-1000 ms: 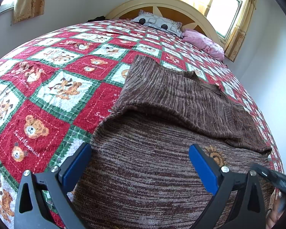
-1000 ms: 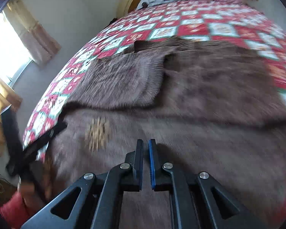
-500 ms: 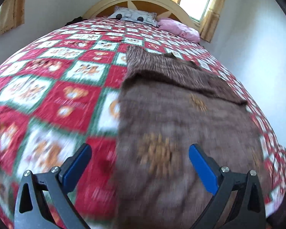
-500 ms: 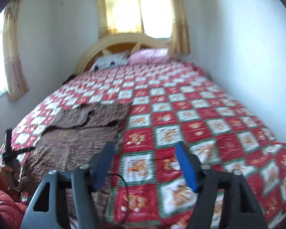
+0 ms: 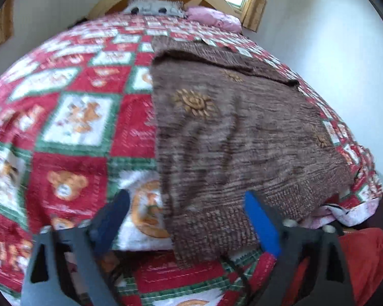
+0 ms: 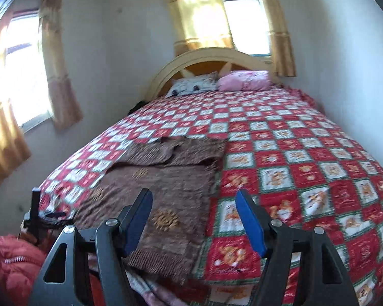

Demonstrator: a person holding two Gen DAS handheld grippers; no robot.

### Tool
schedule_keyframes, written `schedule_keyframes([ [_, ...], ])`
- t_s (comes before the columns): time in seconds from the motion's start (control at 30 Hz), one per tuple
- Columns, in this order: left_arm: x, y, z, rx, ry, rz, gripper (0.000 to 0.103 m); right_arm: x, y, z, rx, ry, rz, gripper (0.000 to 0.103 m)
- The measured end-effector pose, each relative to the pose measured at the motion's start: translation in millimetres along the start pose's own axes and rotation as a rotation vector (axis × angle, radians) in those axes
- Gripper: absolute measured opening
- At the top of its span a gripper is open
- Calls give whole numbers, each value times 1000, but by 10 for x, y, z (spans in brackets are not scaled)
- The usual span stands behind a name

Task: Fold small clothes

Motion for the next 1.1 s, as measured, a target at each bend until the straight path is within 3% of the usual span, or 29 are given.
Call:
schedule_keyframes([
  [0.17, 42, -75, 12, -5, -5, 26, 74, 281, -26, 285, 1, 103, 11, 68],
  [0.27, 55, -135, -3, 34, -5, 19, 64, 483, -139, 427, -17, 160, 73, 68],
  [0.33, 49, -140, 0, 47, -5, 6, 52, 668, -226, 505, -12, 205, 115, 64],
  [0.47, 37, -99, 6, 58, 4, -26, 41, 1051, -332, 667, -33, 281, 217, 64],
  [0.53, 52, -74, 2, 72, 14, -46, 27, 1177, -324, 741, -29, 317, 221, 63],
  [0.67, 75, -122, 4, 64, 17, -27, 23, 1324, -177, 872, -62, 370, 205, 62],
  [0.73, 80, -122, 8, 62, 20, -24, 23, 1379, -90, 929, -61, 404, 173, 51],
  [0.8, 80, -121, 17, 79, 26, -48, 26, 1420, 18, 967, -42, 438, 90, 50],
  [0.9, 74, -102, 14, 107, 34, -81, 30, 1454, 110, 988, -61, 460, 68, 43],
  [0.97, 79, -110, 9, 96, 36, -65, 26, 1469, 100, 1003, -47, 461, 59, 25],
  [1.0, 81, -105, 10, 86, 36, -58, 17, 1472, 77, 1005, -39, 464, 61, 11],
  [1.1, 69, -108, -2, 125, 63, -95, 9, 1456, 37, 1009, -99, 470, 155, 7],
])
Point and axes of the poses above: each gripper's, at about its wrist camera, not at the fingertips, and z roughly the way its jaws point, y to its left, x to its underside, the point moved 9 cm from there along z, roughly the way its jaws point, and after that the axes turned 9 degrees about -x, right-handed, at the moved point
